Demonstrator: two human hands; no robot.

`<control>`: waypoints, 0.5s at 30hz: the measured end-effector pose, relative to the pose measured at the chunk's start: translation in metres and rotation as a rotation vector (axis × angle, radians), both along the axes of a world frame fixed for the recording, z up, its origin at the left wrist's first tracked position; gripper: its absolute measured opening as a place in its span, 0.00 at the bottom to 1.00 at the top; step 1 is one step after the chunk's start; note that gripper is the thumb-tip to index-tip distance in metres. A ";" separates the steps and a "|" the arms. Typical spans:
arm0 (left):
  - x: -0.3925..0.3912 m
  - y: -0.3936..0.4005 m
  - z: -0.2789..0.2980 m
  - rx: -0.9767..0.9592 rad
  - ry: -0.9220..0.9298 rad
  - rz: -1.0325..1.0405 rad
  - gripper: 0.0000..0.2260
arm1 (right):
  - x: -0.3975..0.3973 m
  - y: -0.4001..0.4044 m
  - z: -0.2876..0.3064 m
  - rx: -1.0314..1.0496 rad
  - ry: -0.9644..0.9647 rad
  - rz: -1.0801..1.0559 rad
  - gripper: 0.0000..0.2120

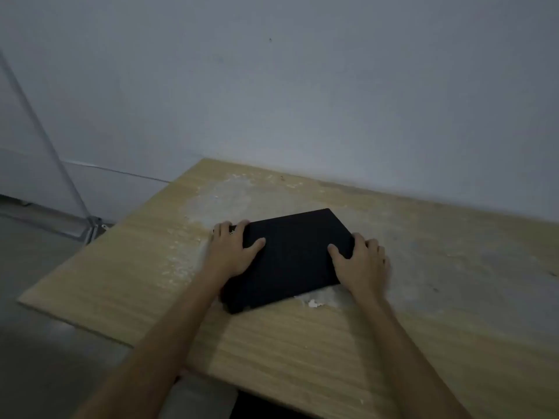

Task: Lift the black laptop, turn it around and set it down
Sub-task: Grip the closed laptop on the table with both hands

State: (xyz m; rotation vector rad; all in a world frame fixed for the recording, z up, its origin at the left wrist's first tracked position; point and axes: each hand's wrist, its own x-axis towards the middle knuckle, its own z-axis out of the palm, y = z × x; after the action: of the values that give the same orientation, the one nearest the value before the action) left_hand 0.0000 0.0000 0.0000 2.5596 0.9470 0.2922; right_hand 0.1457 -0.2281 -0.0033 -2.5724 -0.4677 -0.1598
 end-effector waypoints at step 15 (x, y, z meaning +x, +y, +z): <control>0.045 0.039 0.026 0.225 0.184 -0.062 0.37 | 0.007 0.006 -0.007 0.123 -0.031 -0.031 0.29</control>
State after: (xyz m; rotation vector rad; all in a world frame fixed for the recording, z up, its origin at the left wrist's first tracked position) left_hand 0.0450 0.0393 0.0261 2.8564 0.9434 0.1547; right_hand 0.1527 -0.2223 -0.0100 -2.4602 -0.4165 -0.2324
